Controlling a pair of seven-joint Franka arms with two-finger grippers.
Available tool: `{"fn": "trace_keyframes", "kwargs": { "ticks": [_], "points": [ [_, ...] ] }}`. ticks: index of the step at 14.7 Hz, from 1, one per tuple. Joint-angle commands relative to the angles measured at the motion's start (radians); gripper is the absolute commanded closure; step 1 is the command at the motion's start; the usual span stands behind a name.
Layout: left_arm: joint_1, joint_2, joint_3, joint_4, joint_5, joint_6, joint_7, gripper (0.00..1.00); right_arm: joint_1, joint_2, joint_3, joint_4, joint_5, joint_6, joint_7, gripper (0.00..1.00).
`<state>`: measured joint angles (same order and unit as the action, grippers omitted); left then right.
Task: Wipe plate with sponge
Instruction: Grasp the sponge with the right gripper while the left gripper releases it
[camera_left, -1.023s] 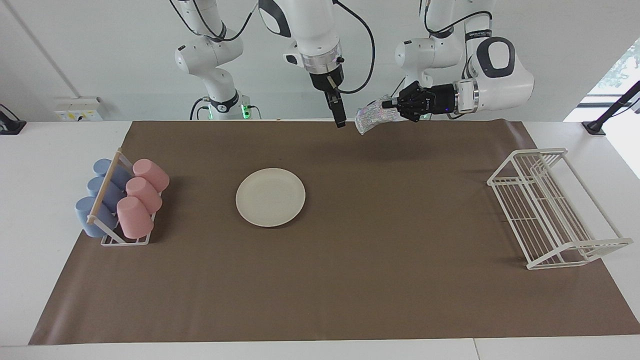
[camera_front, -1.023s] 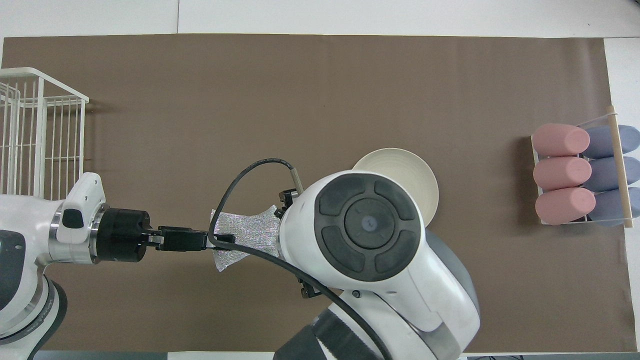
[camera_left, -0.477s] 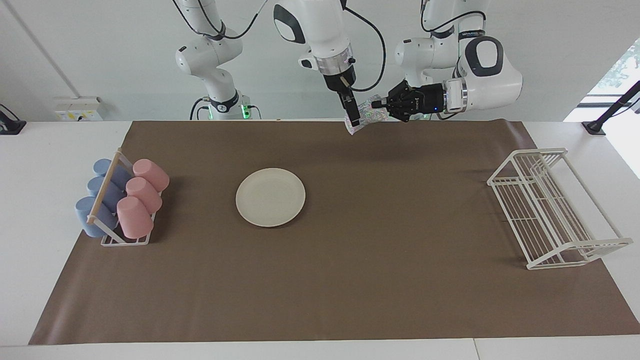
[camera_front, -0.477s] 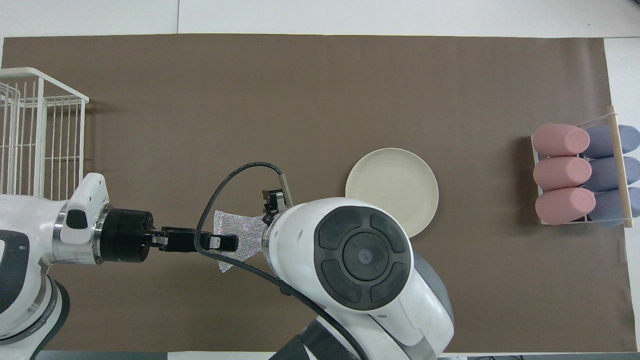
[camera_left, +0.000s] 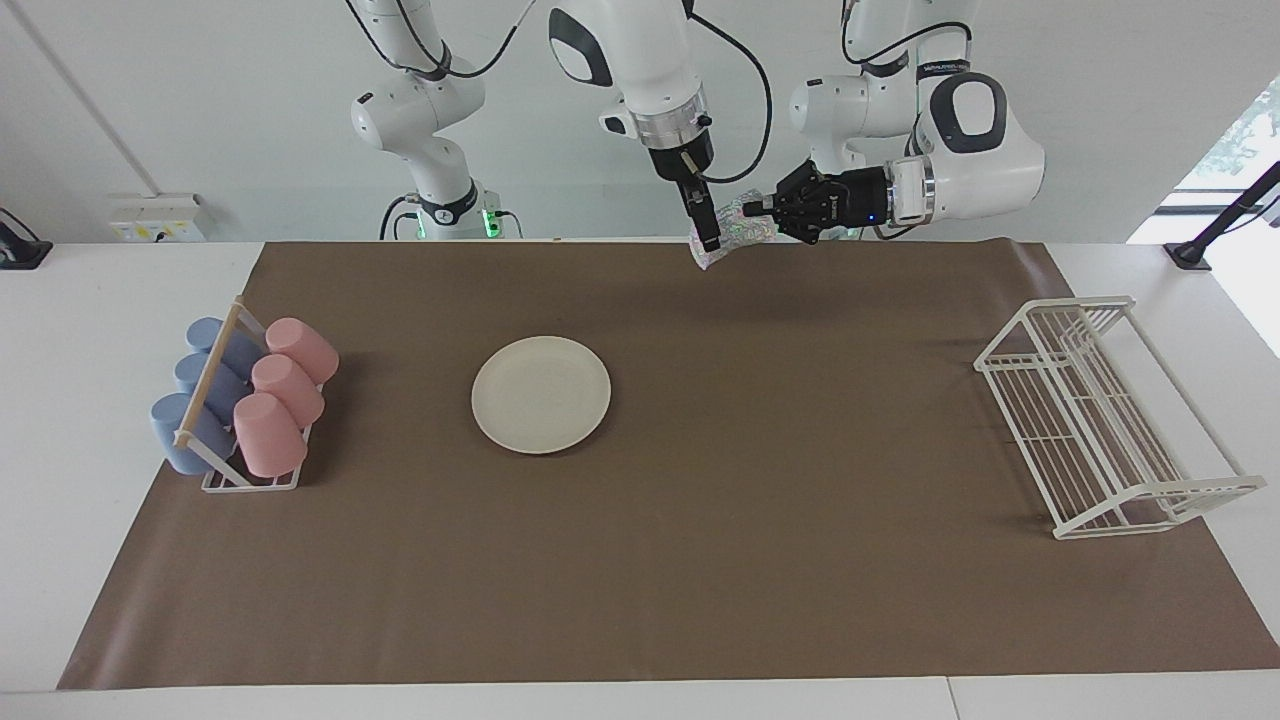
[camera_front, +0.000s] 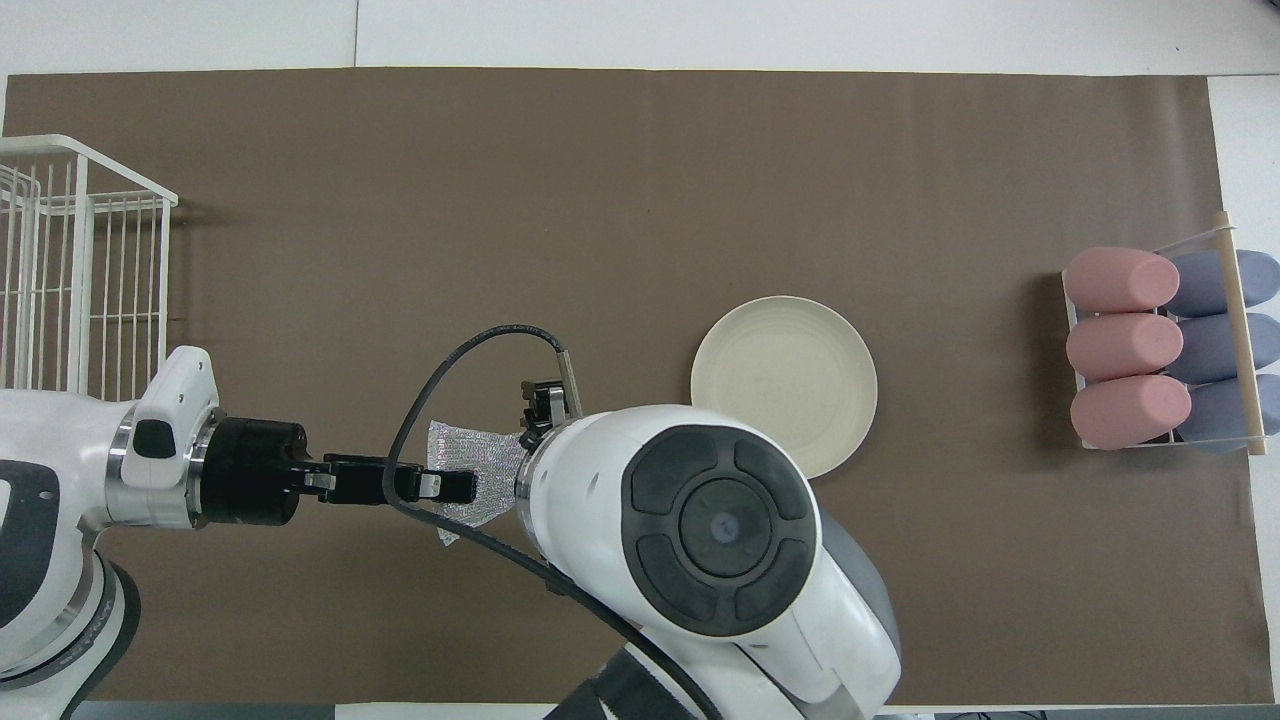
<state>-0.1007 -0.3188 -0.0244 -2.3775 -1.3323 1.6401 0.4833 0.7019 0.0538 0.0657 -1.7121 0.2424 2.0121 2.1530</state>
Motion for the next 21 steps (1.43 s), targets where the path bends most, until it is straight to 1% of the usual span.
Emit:
{"fn": "trace_keyframes", "kwargs": {
  "ticks": [1, 2, 3, 4, 5, 7, 8, 10, 15, 17, 18, 19, 20, 21],
  "points": [
    [-0.02, -0.036, 0.015, -0.035, -0.016, 0.009, 0.015, 1.0, 0.022, -0.02, 0.0, -0.052, 0.018, 0.082, 0.051, 0.0],
    [-0.02, -0.036, 0.015, -0.035, -0.016, 0.007, 0.015, 1.0, 0.025, -0.023, 0.0, -0.066, 0.018, 0.094, 0.062, 0.0],
    [-0.019, -0.036, 0.015, -0.037, -0.016, 0.007, 0.015, 1.0, 0.027, -0.026, 0.0, -0.073, 0.017, 0.097, 0.062, 0.02],
    [-0.019, -0.036, 0.015, -0.037, -0.015, 0.006, 0.014, 1.0, 0.027, -0.026, 0.0, -0.073, 0.018, 0.097, 0.062, 0.05],
    [-0.017, -0.036, 0.017, -0.035, -0.015, 0.006, 0.014, 1.0, 0.027, -0.026, 0.0, -0.075, 0.018, 0.096, 0.062, 0.11],
    [-0.016, -0.036, 0.017, -0.037, -0.011, 0.004, 0.014, 1.0, 0.027, -0.026, -0.001, -0.073, 0.017, 0.091, 0.05, 0.7],
    [-0.014, -0.036, 0.017, -0.037, -0.011, 0.0, 0.014, 1.0, 0.027, -0.028, -0.001, -0.075, 0.015, 0.089, 0.042, 0.82],
    [-0.013, -0.036, 0.017, -0.037, -0.008, -0.002, 0.014, 1.0, 0.025, -0.028, -0.001, -0.078, 0.015, 0.082, 0.002, 1.0],
    [-0.014, -0.036, 0.017, -0.038, -0.004, -0.006, 0.012, 1.0, 0.024, -0.029, -0.001, -0.081, 0.0, 0.08, -0.004, 1.0],
    [-0.014, -0.036, 0.015, -0.038, 0.018, -0.008, 0.012, 1.0, 0.021, -0.029, -0.001, -0.081, -0.002, 0.076, -0.015, 1.0],
    [-0.013, -0.036, 0.017, -0.037, 0.021, -0.011, 0.012, 0.86, 0.016, -0.029, -0.003, -0.078, -0.002, 0.056, -0.03, 1.0],
    [-0.013, -0.037, 0.017, -0.035, 0.022, -0.016, 0.002, 0.25, 0.013, -0.029, -0.004, -0.073, -0.005, 0.042, -0.048, 1.0],
    [-0.011, -0.037, 0.017, -0.035, 0.024, -0.017, -0.009, 0.0, 0.01, -0.029, -0.004, -0.078, -0.006, 0.048, -0.062, 1.0],
    [-0.008, -0.037, 0.017, -0.034, 0.036, -0.025, -0.018, 0.0, -0.004, -0.028, -0.004, -0.076, -0.006, 0.056, -0.082, 1.0]
  ]
}}
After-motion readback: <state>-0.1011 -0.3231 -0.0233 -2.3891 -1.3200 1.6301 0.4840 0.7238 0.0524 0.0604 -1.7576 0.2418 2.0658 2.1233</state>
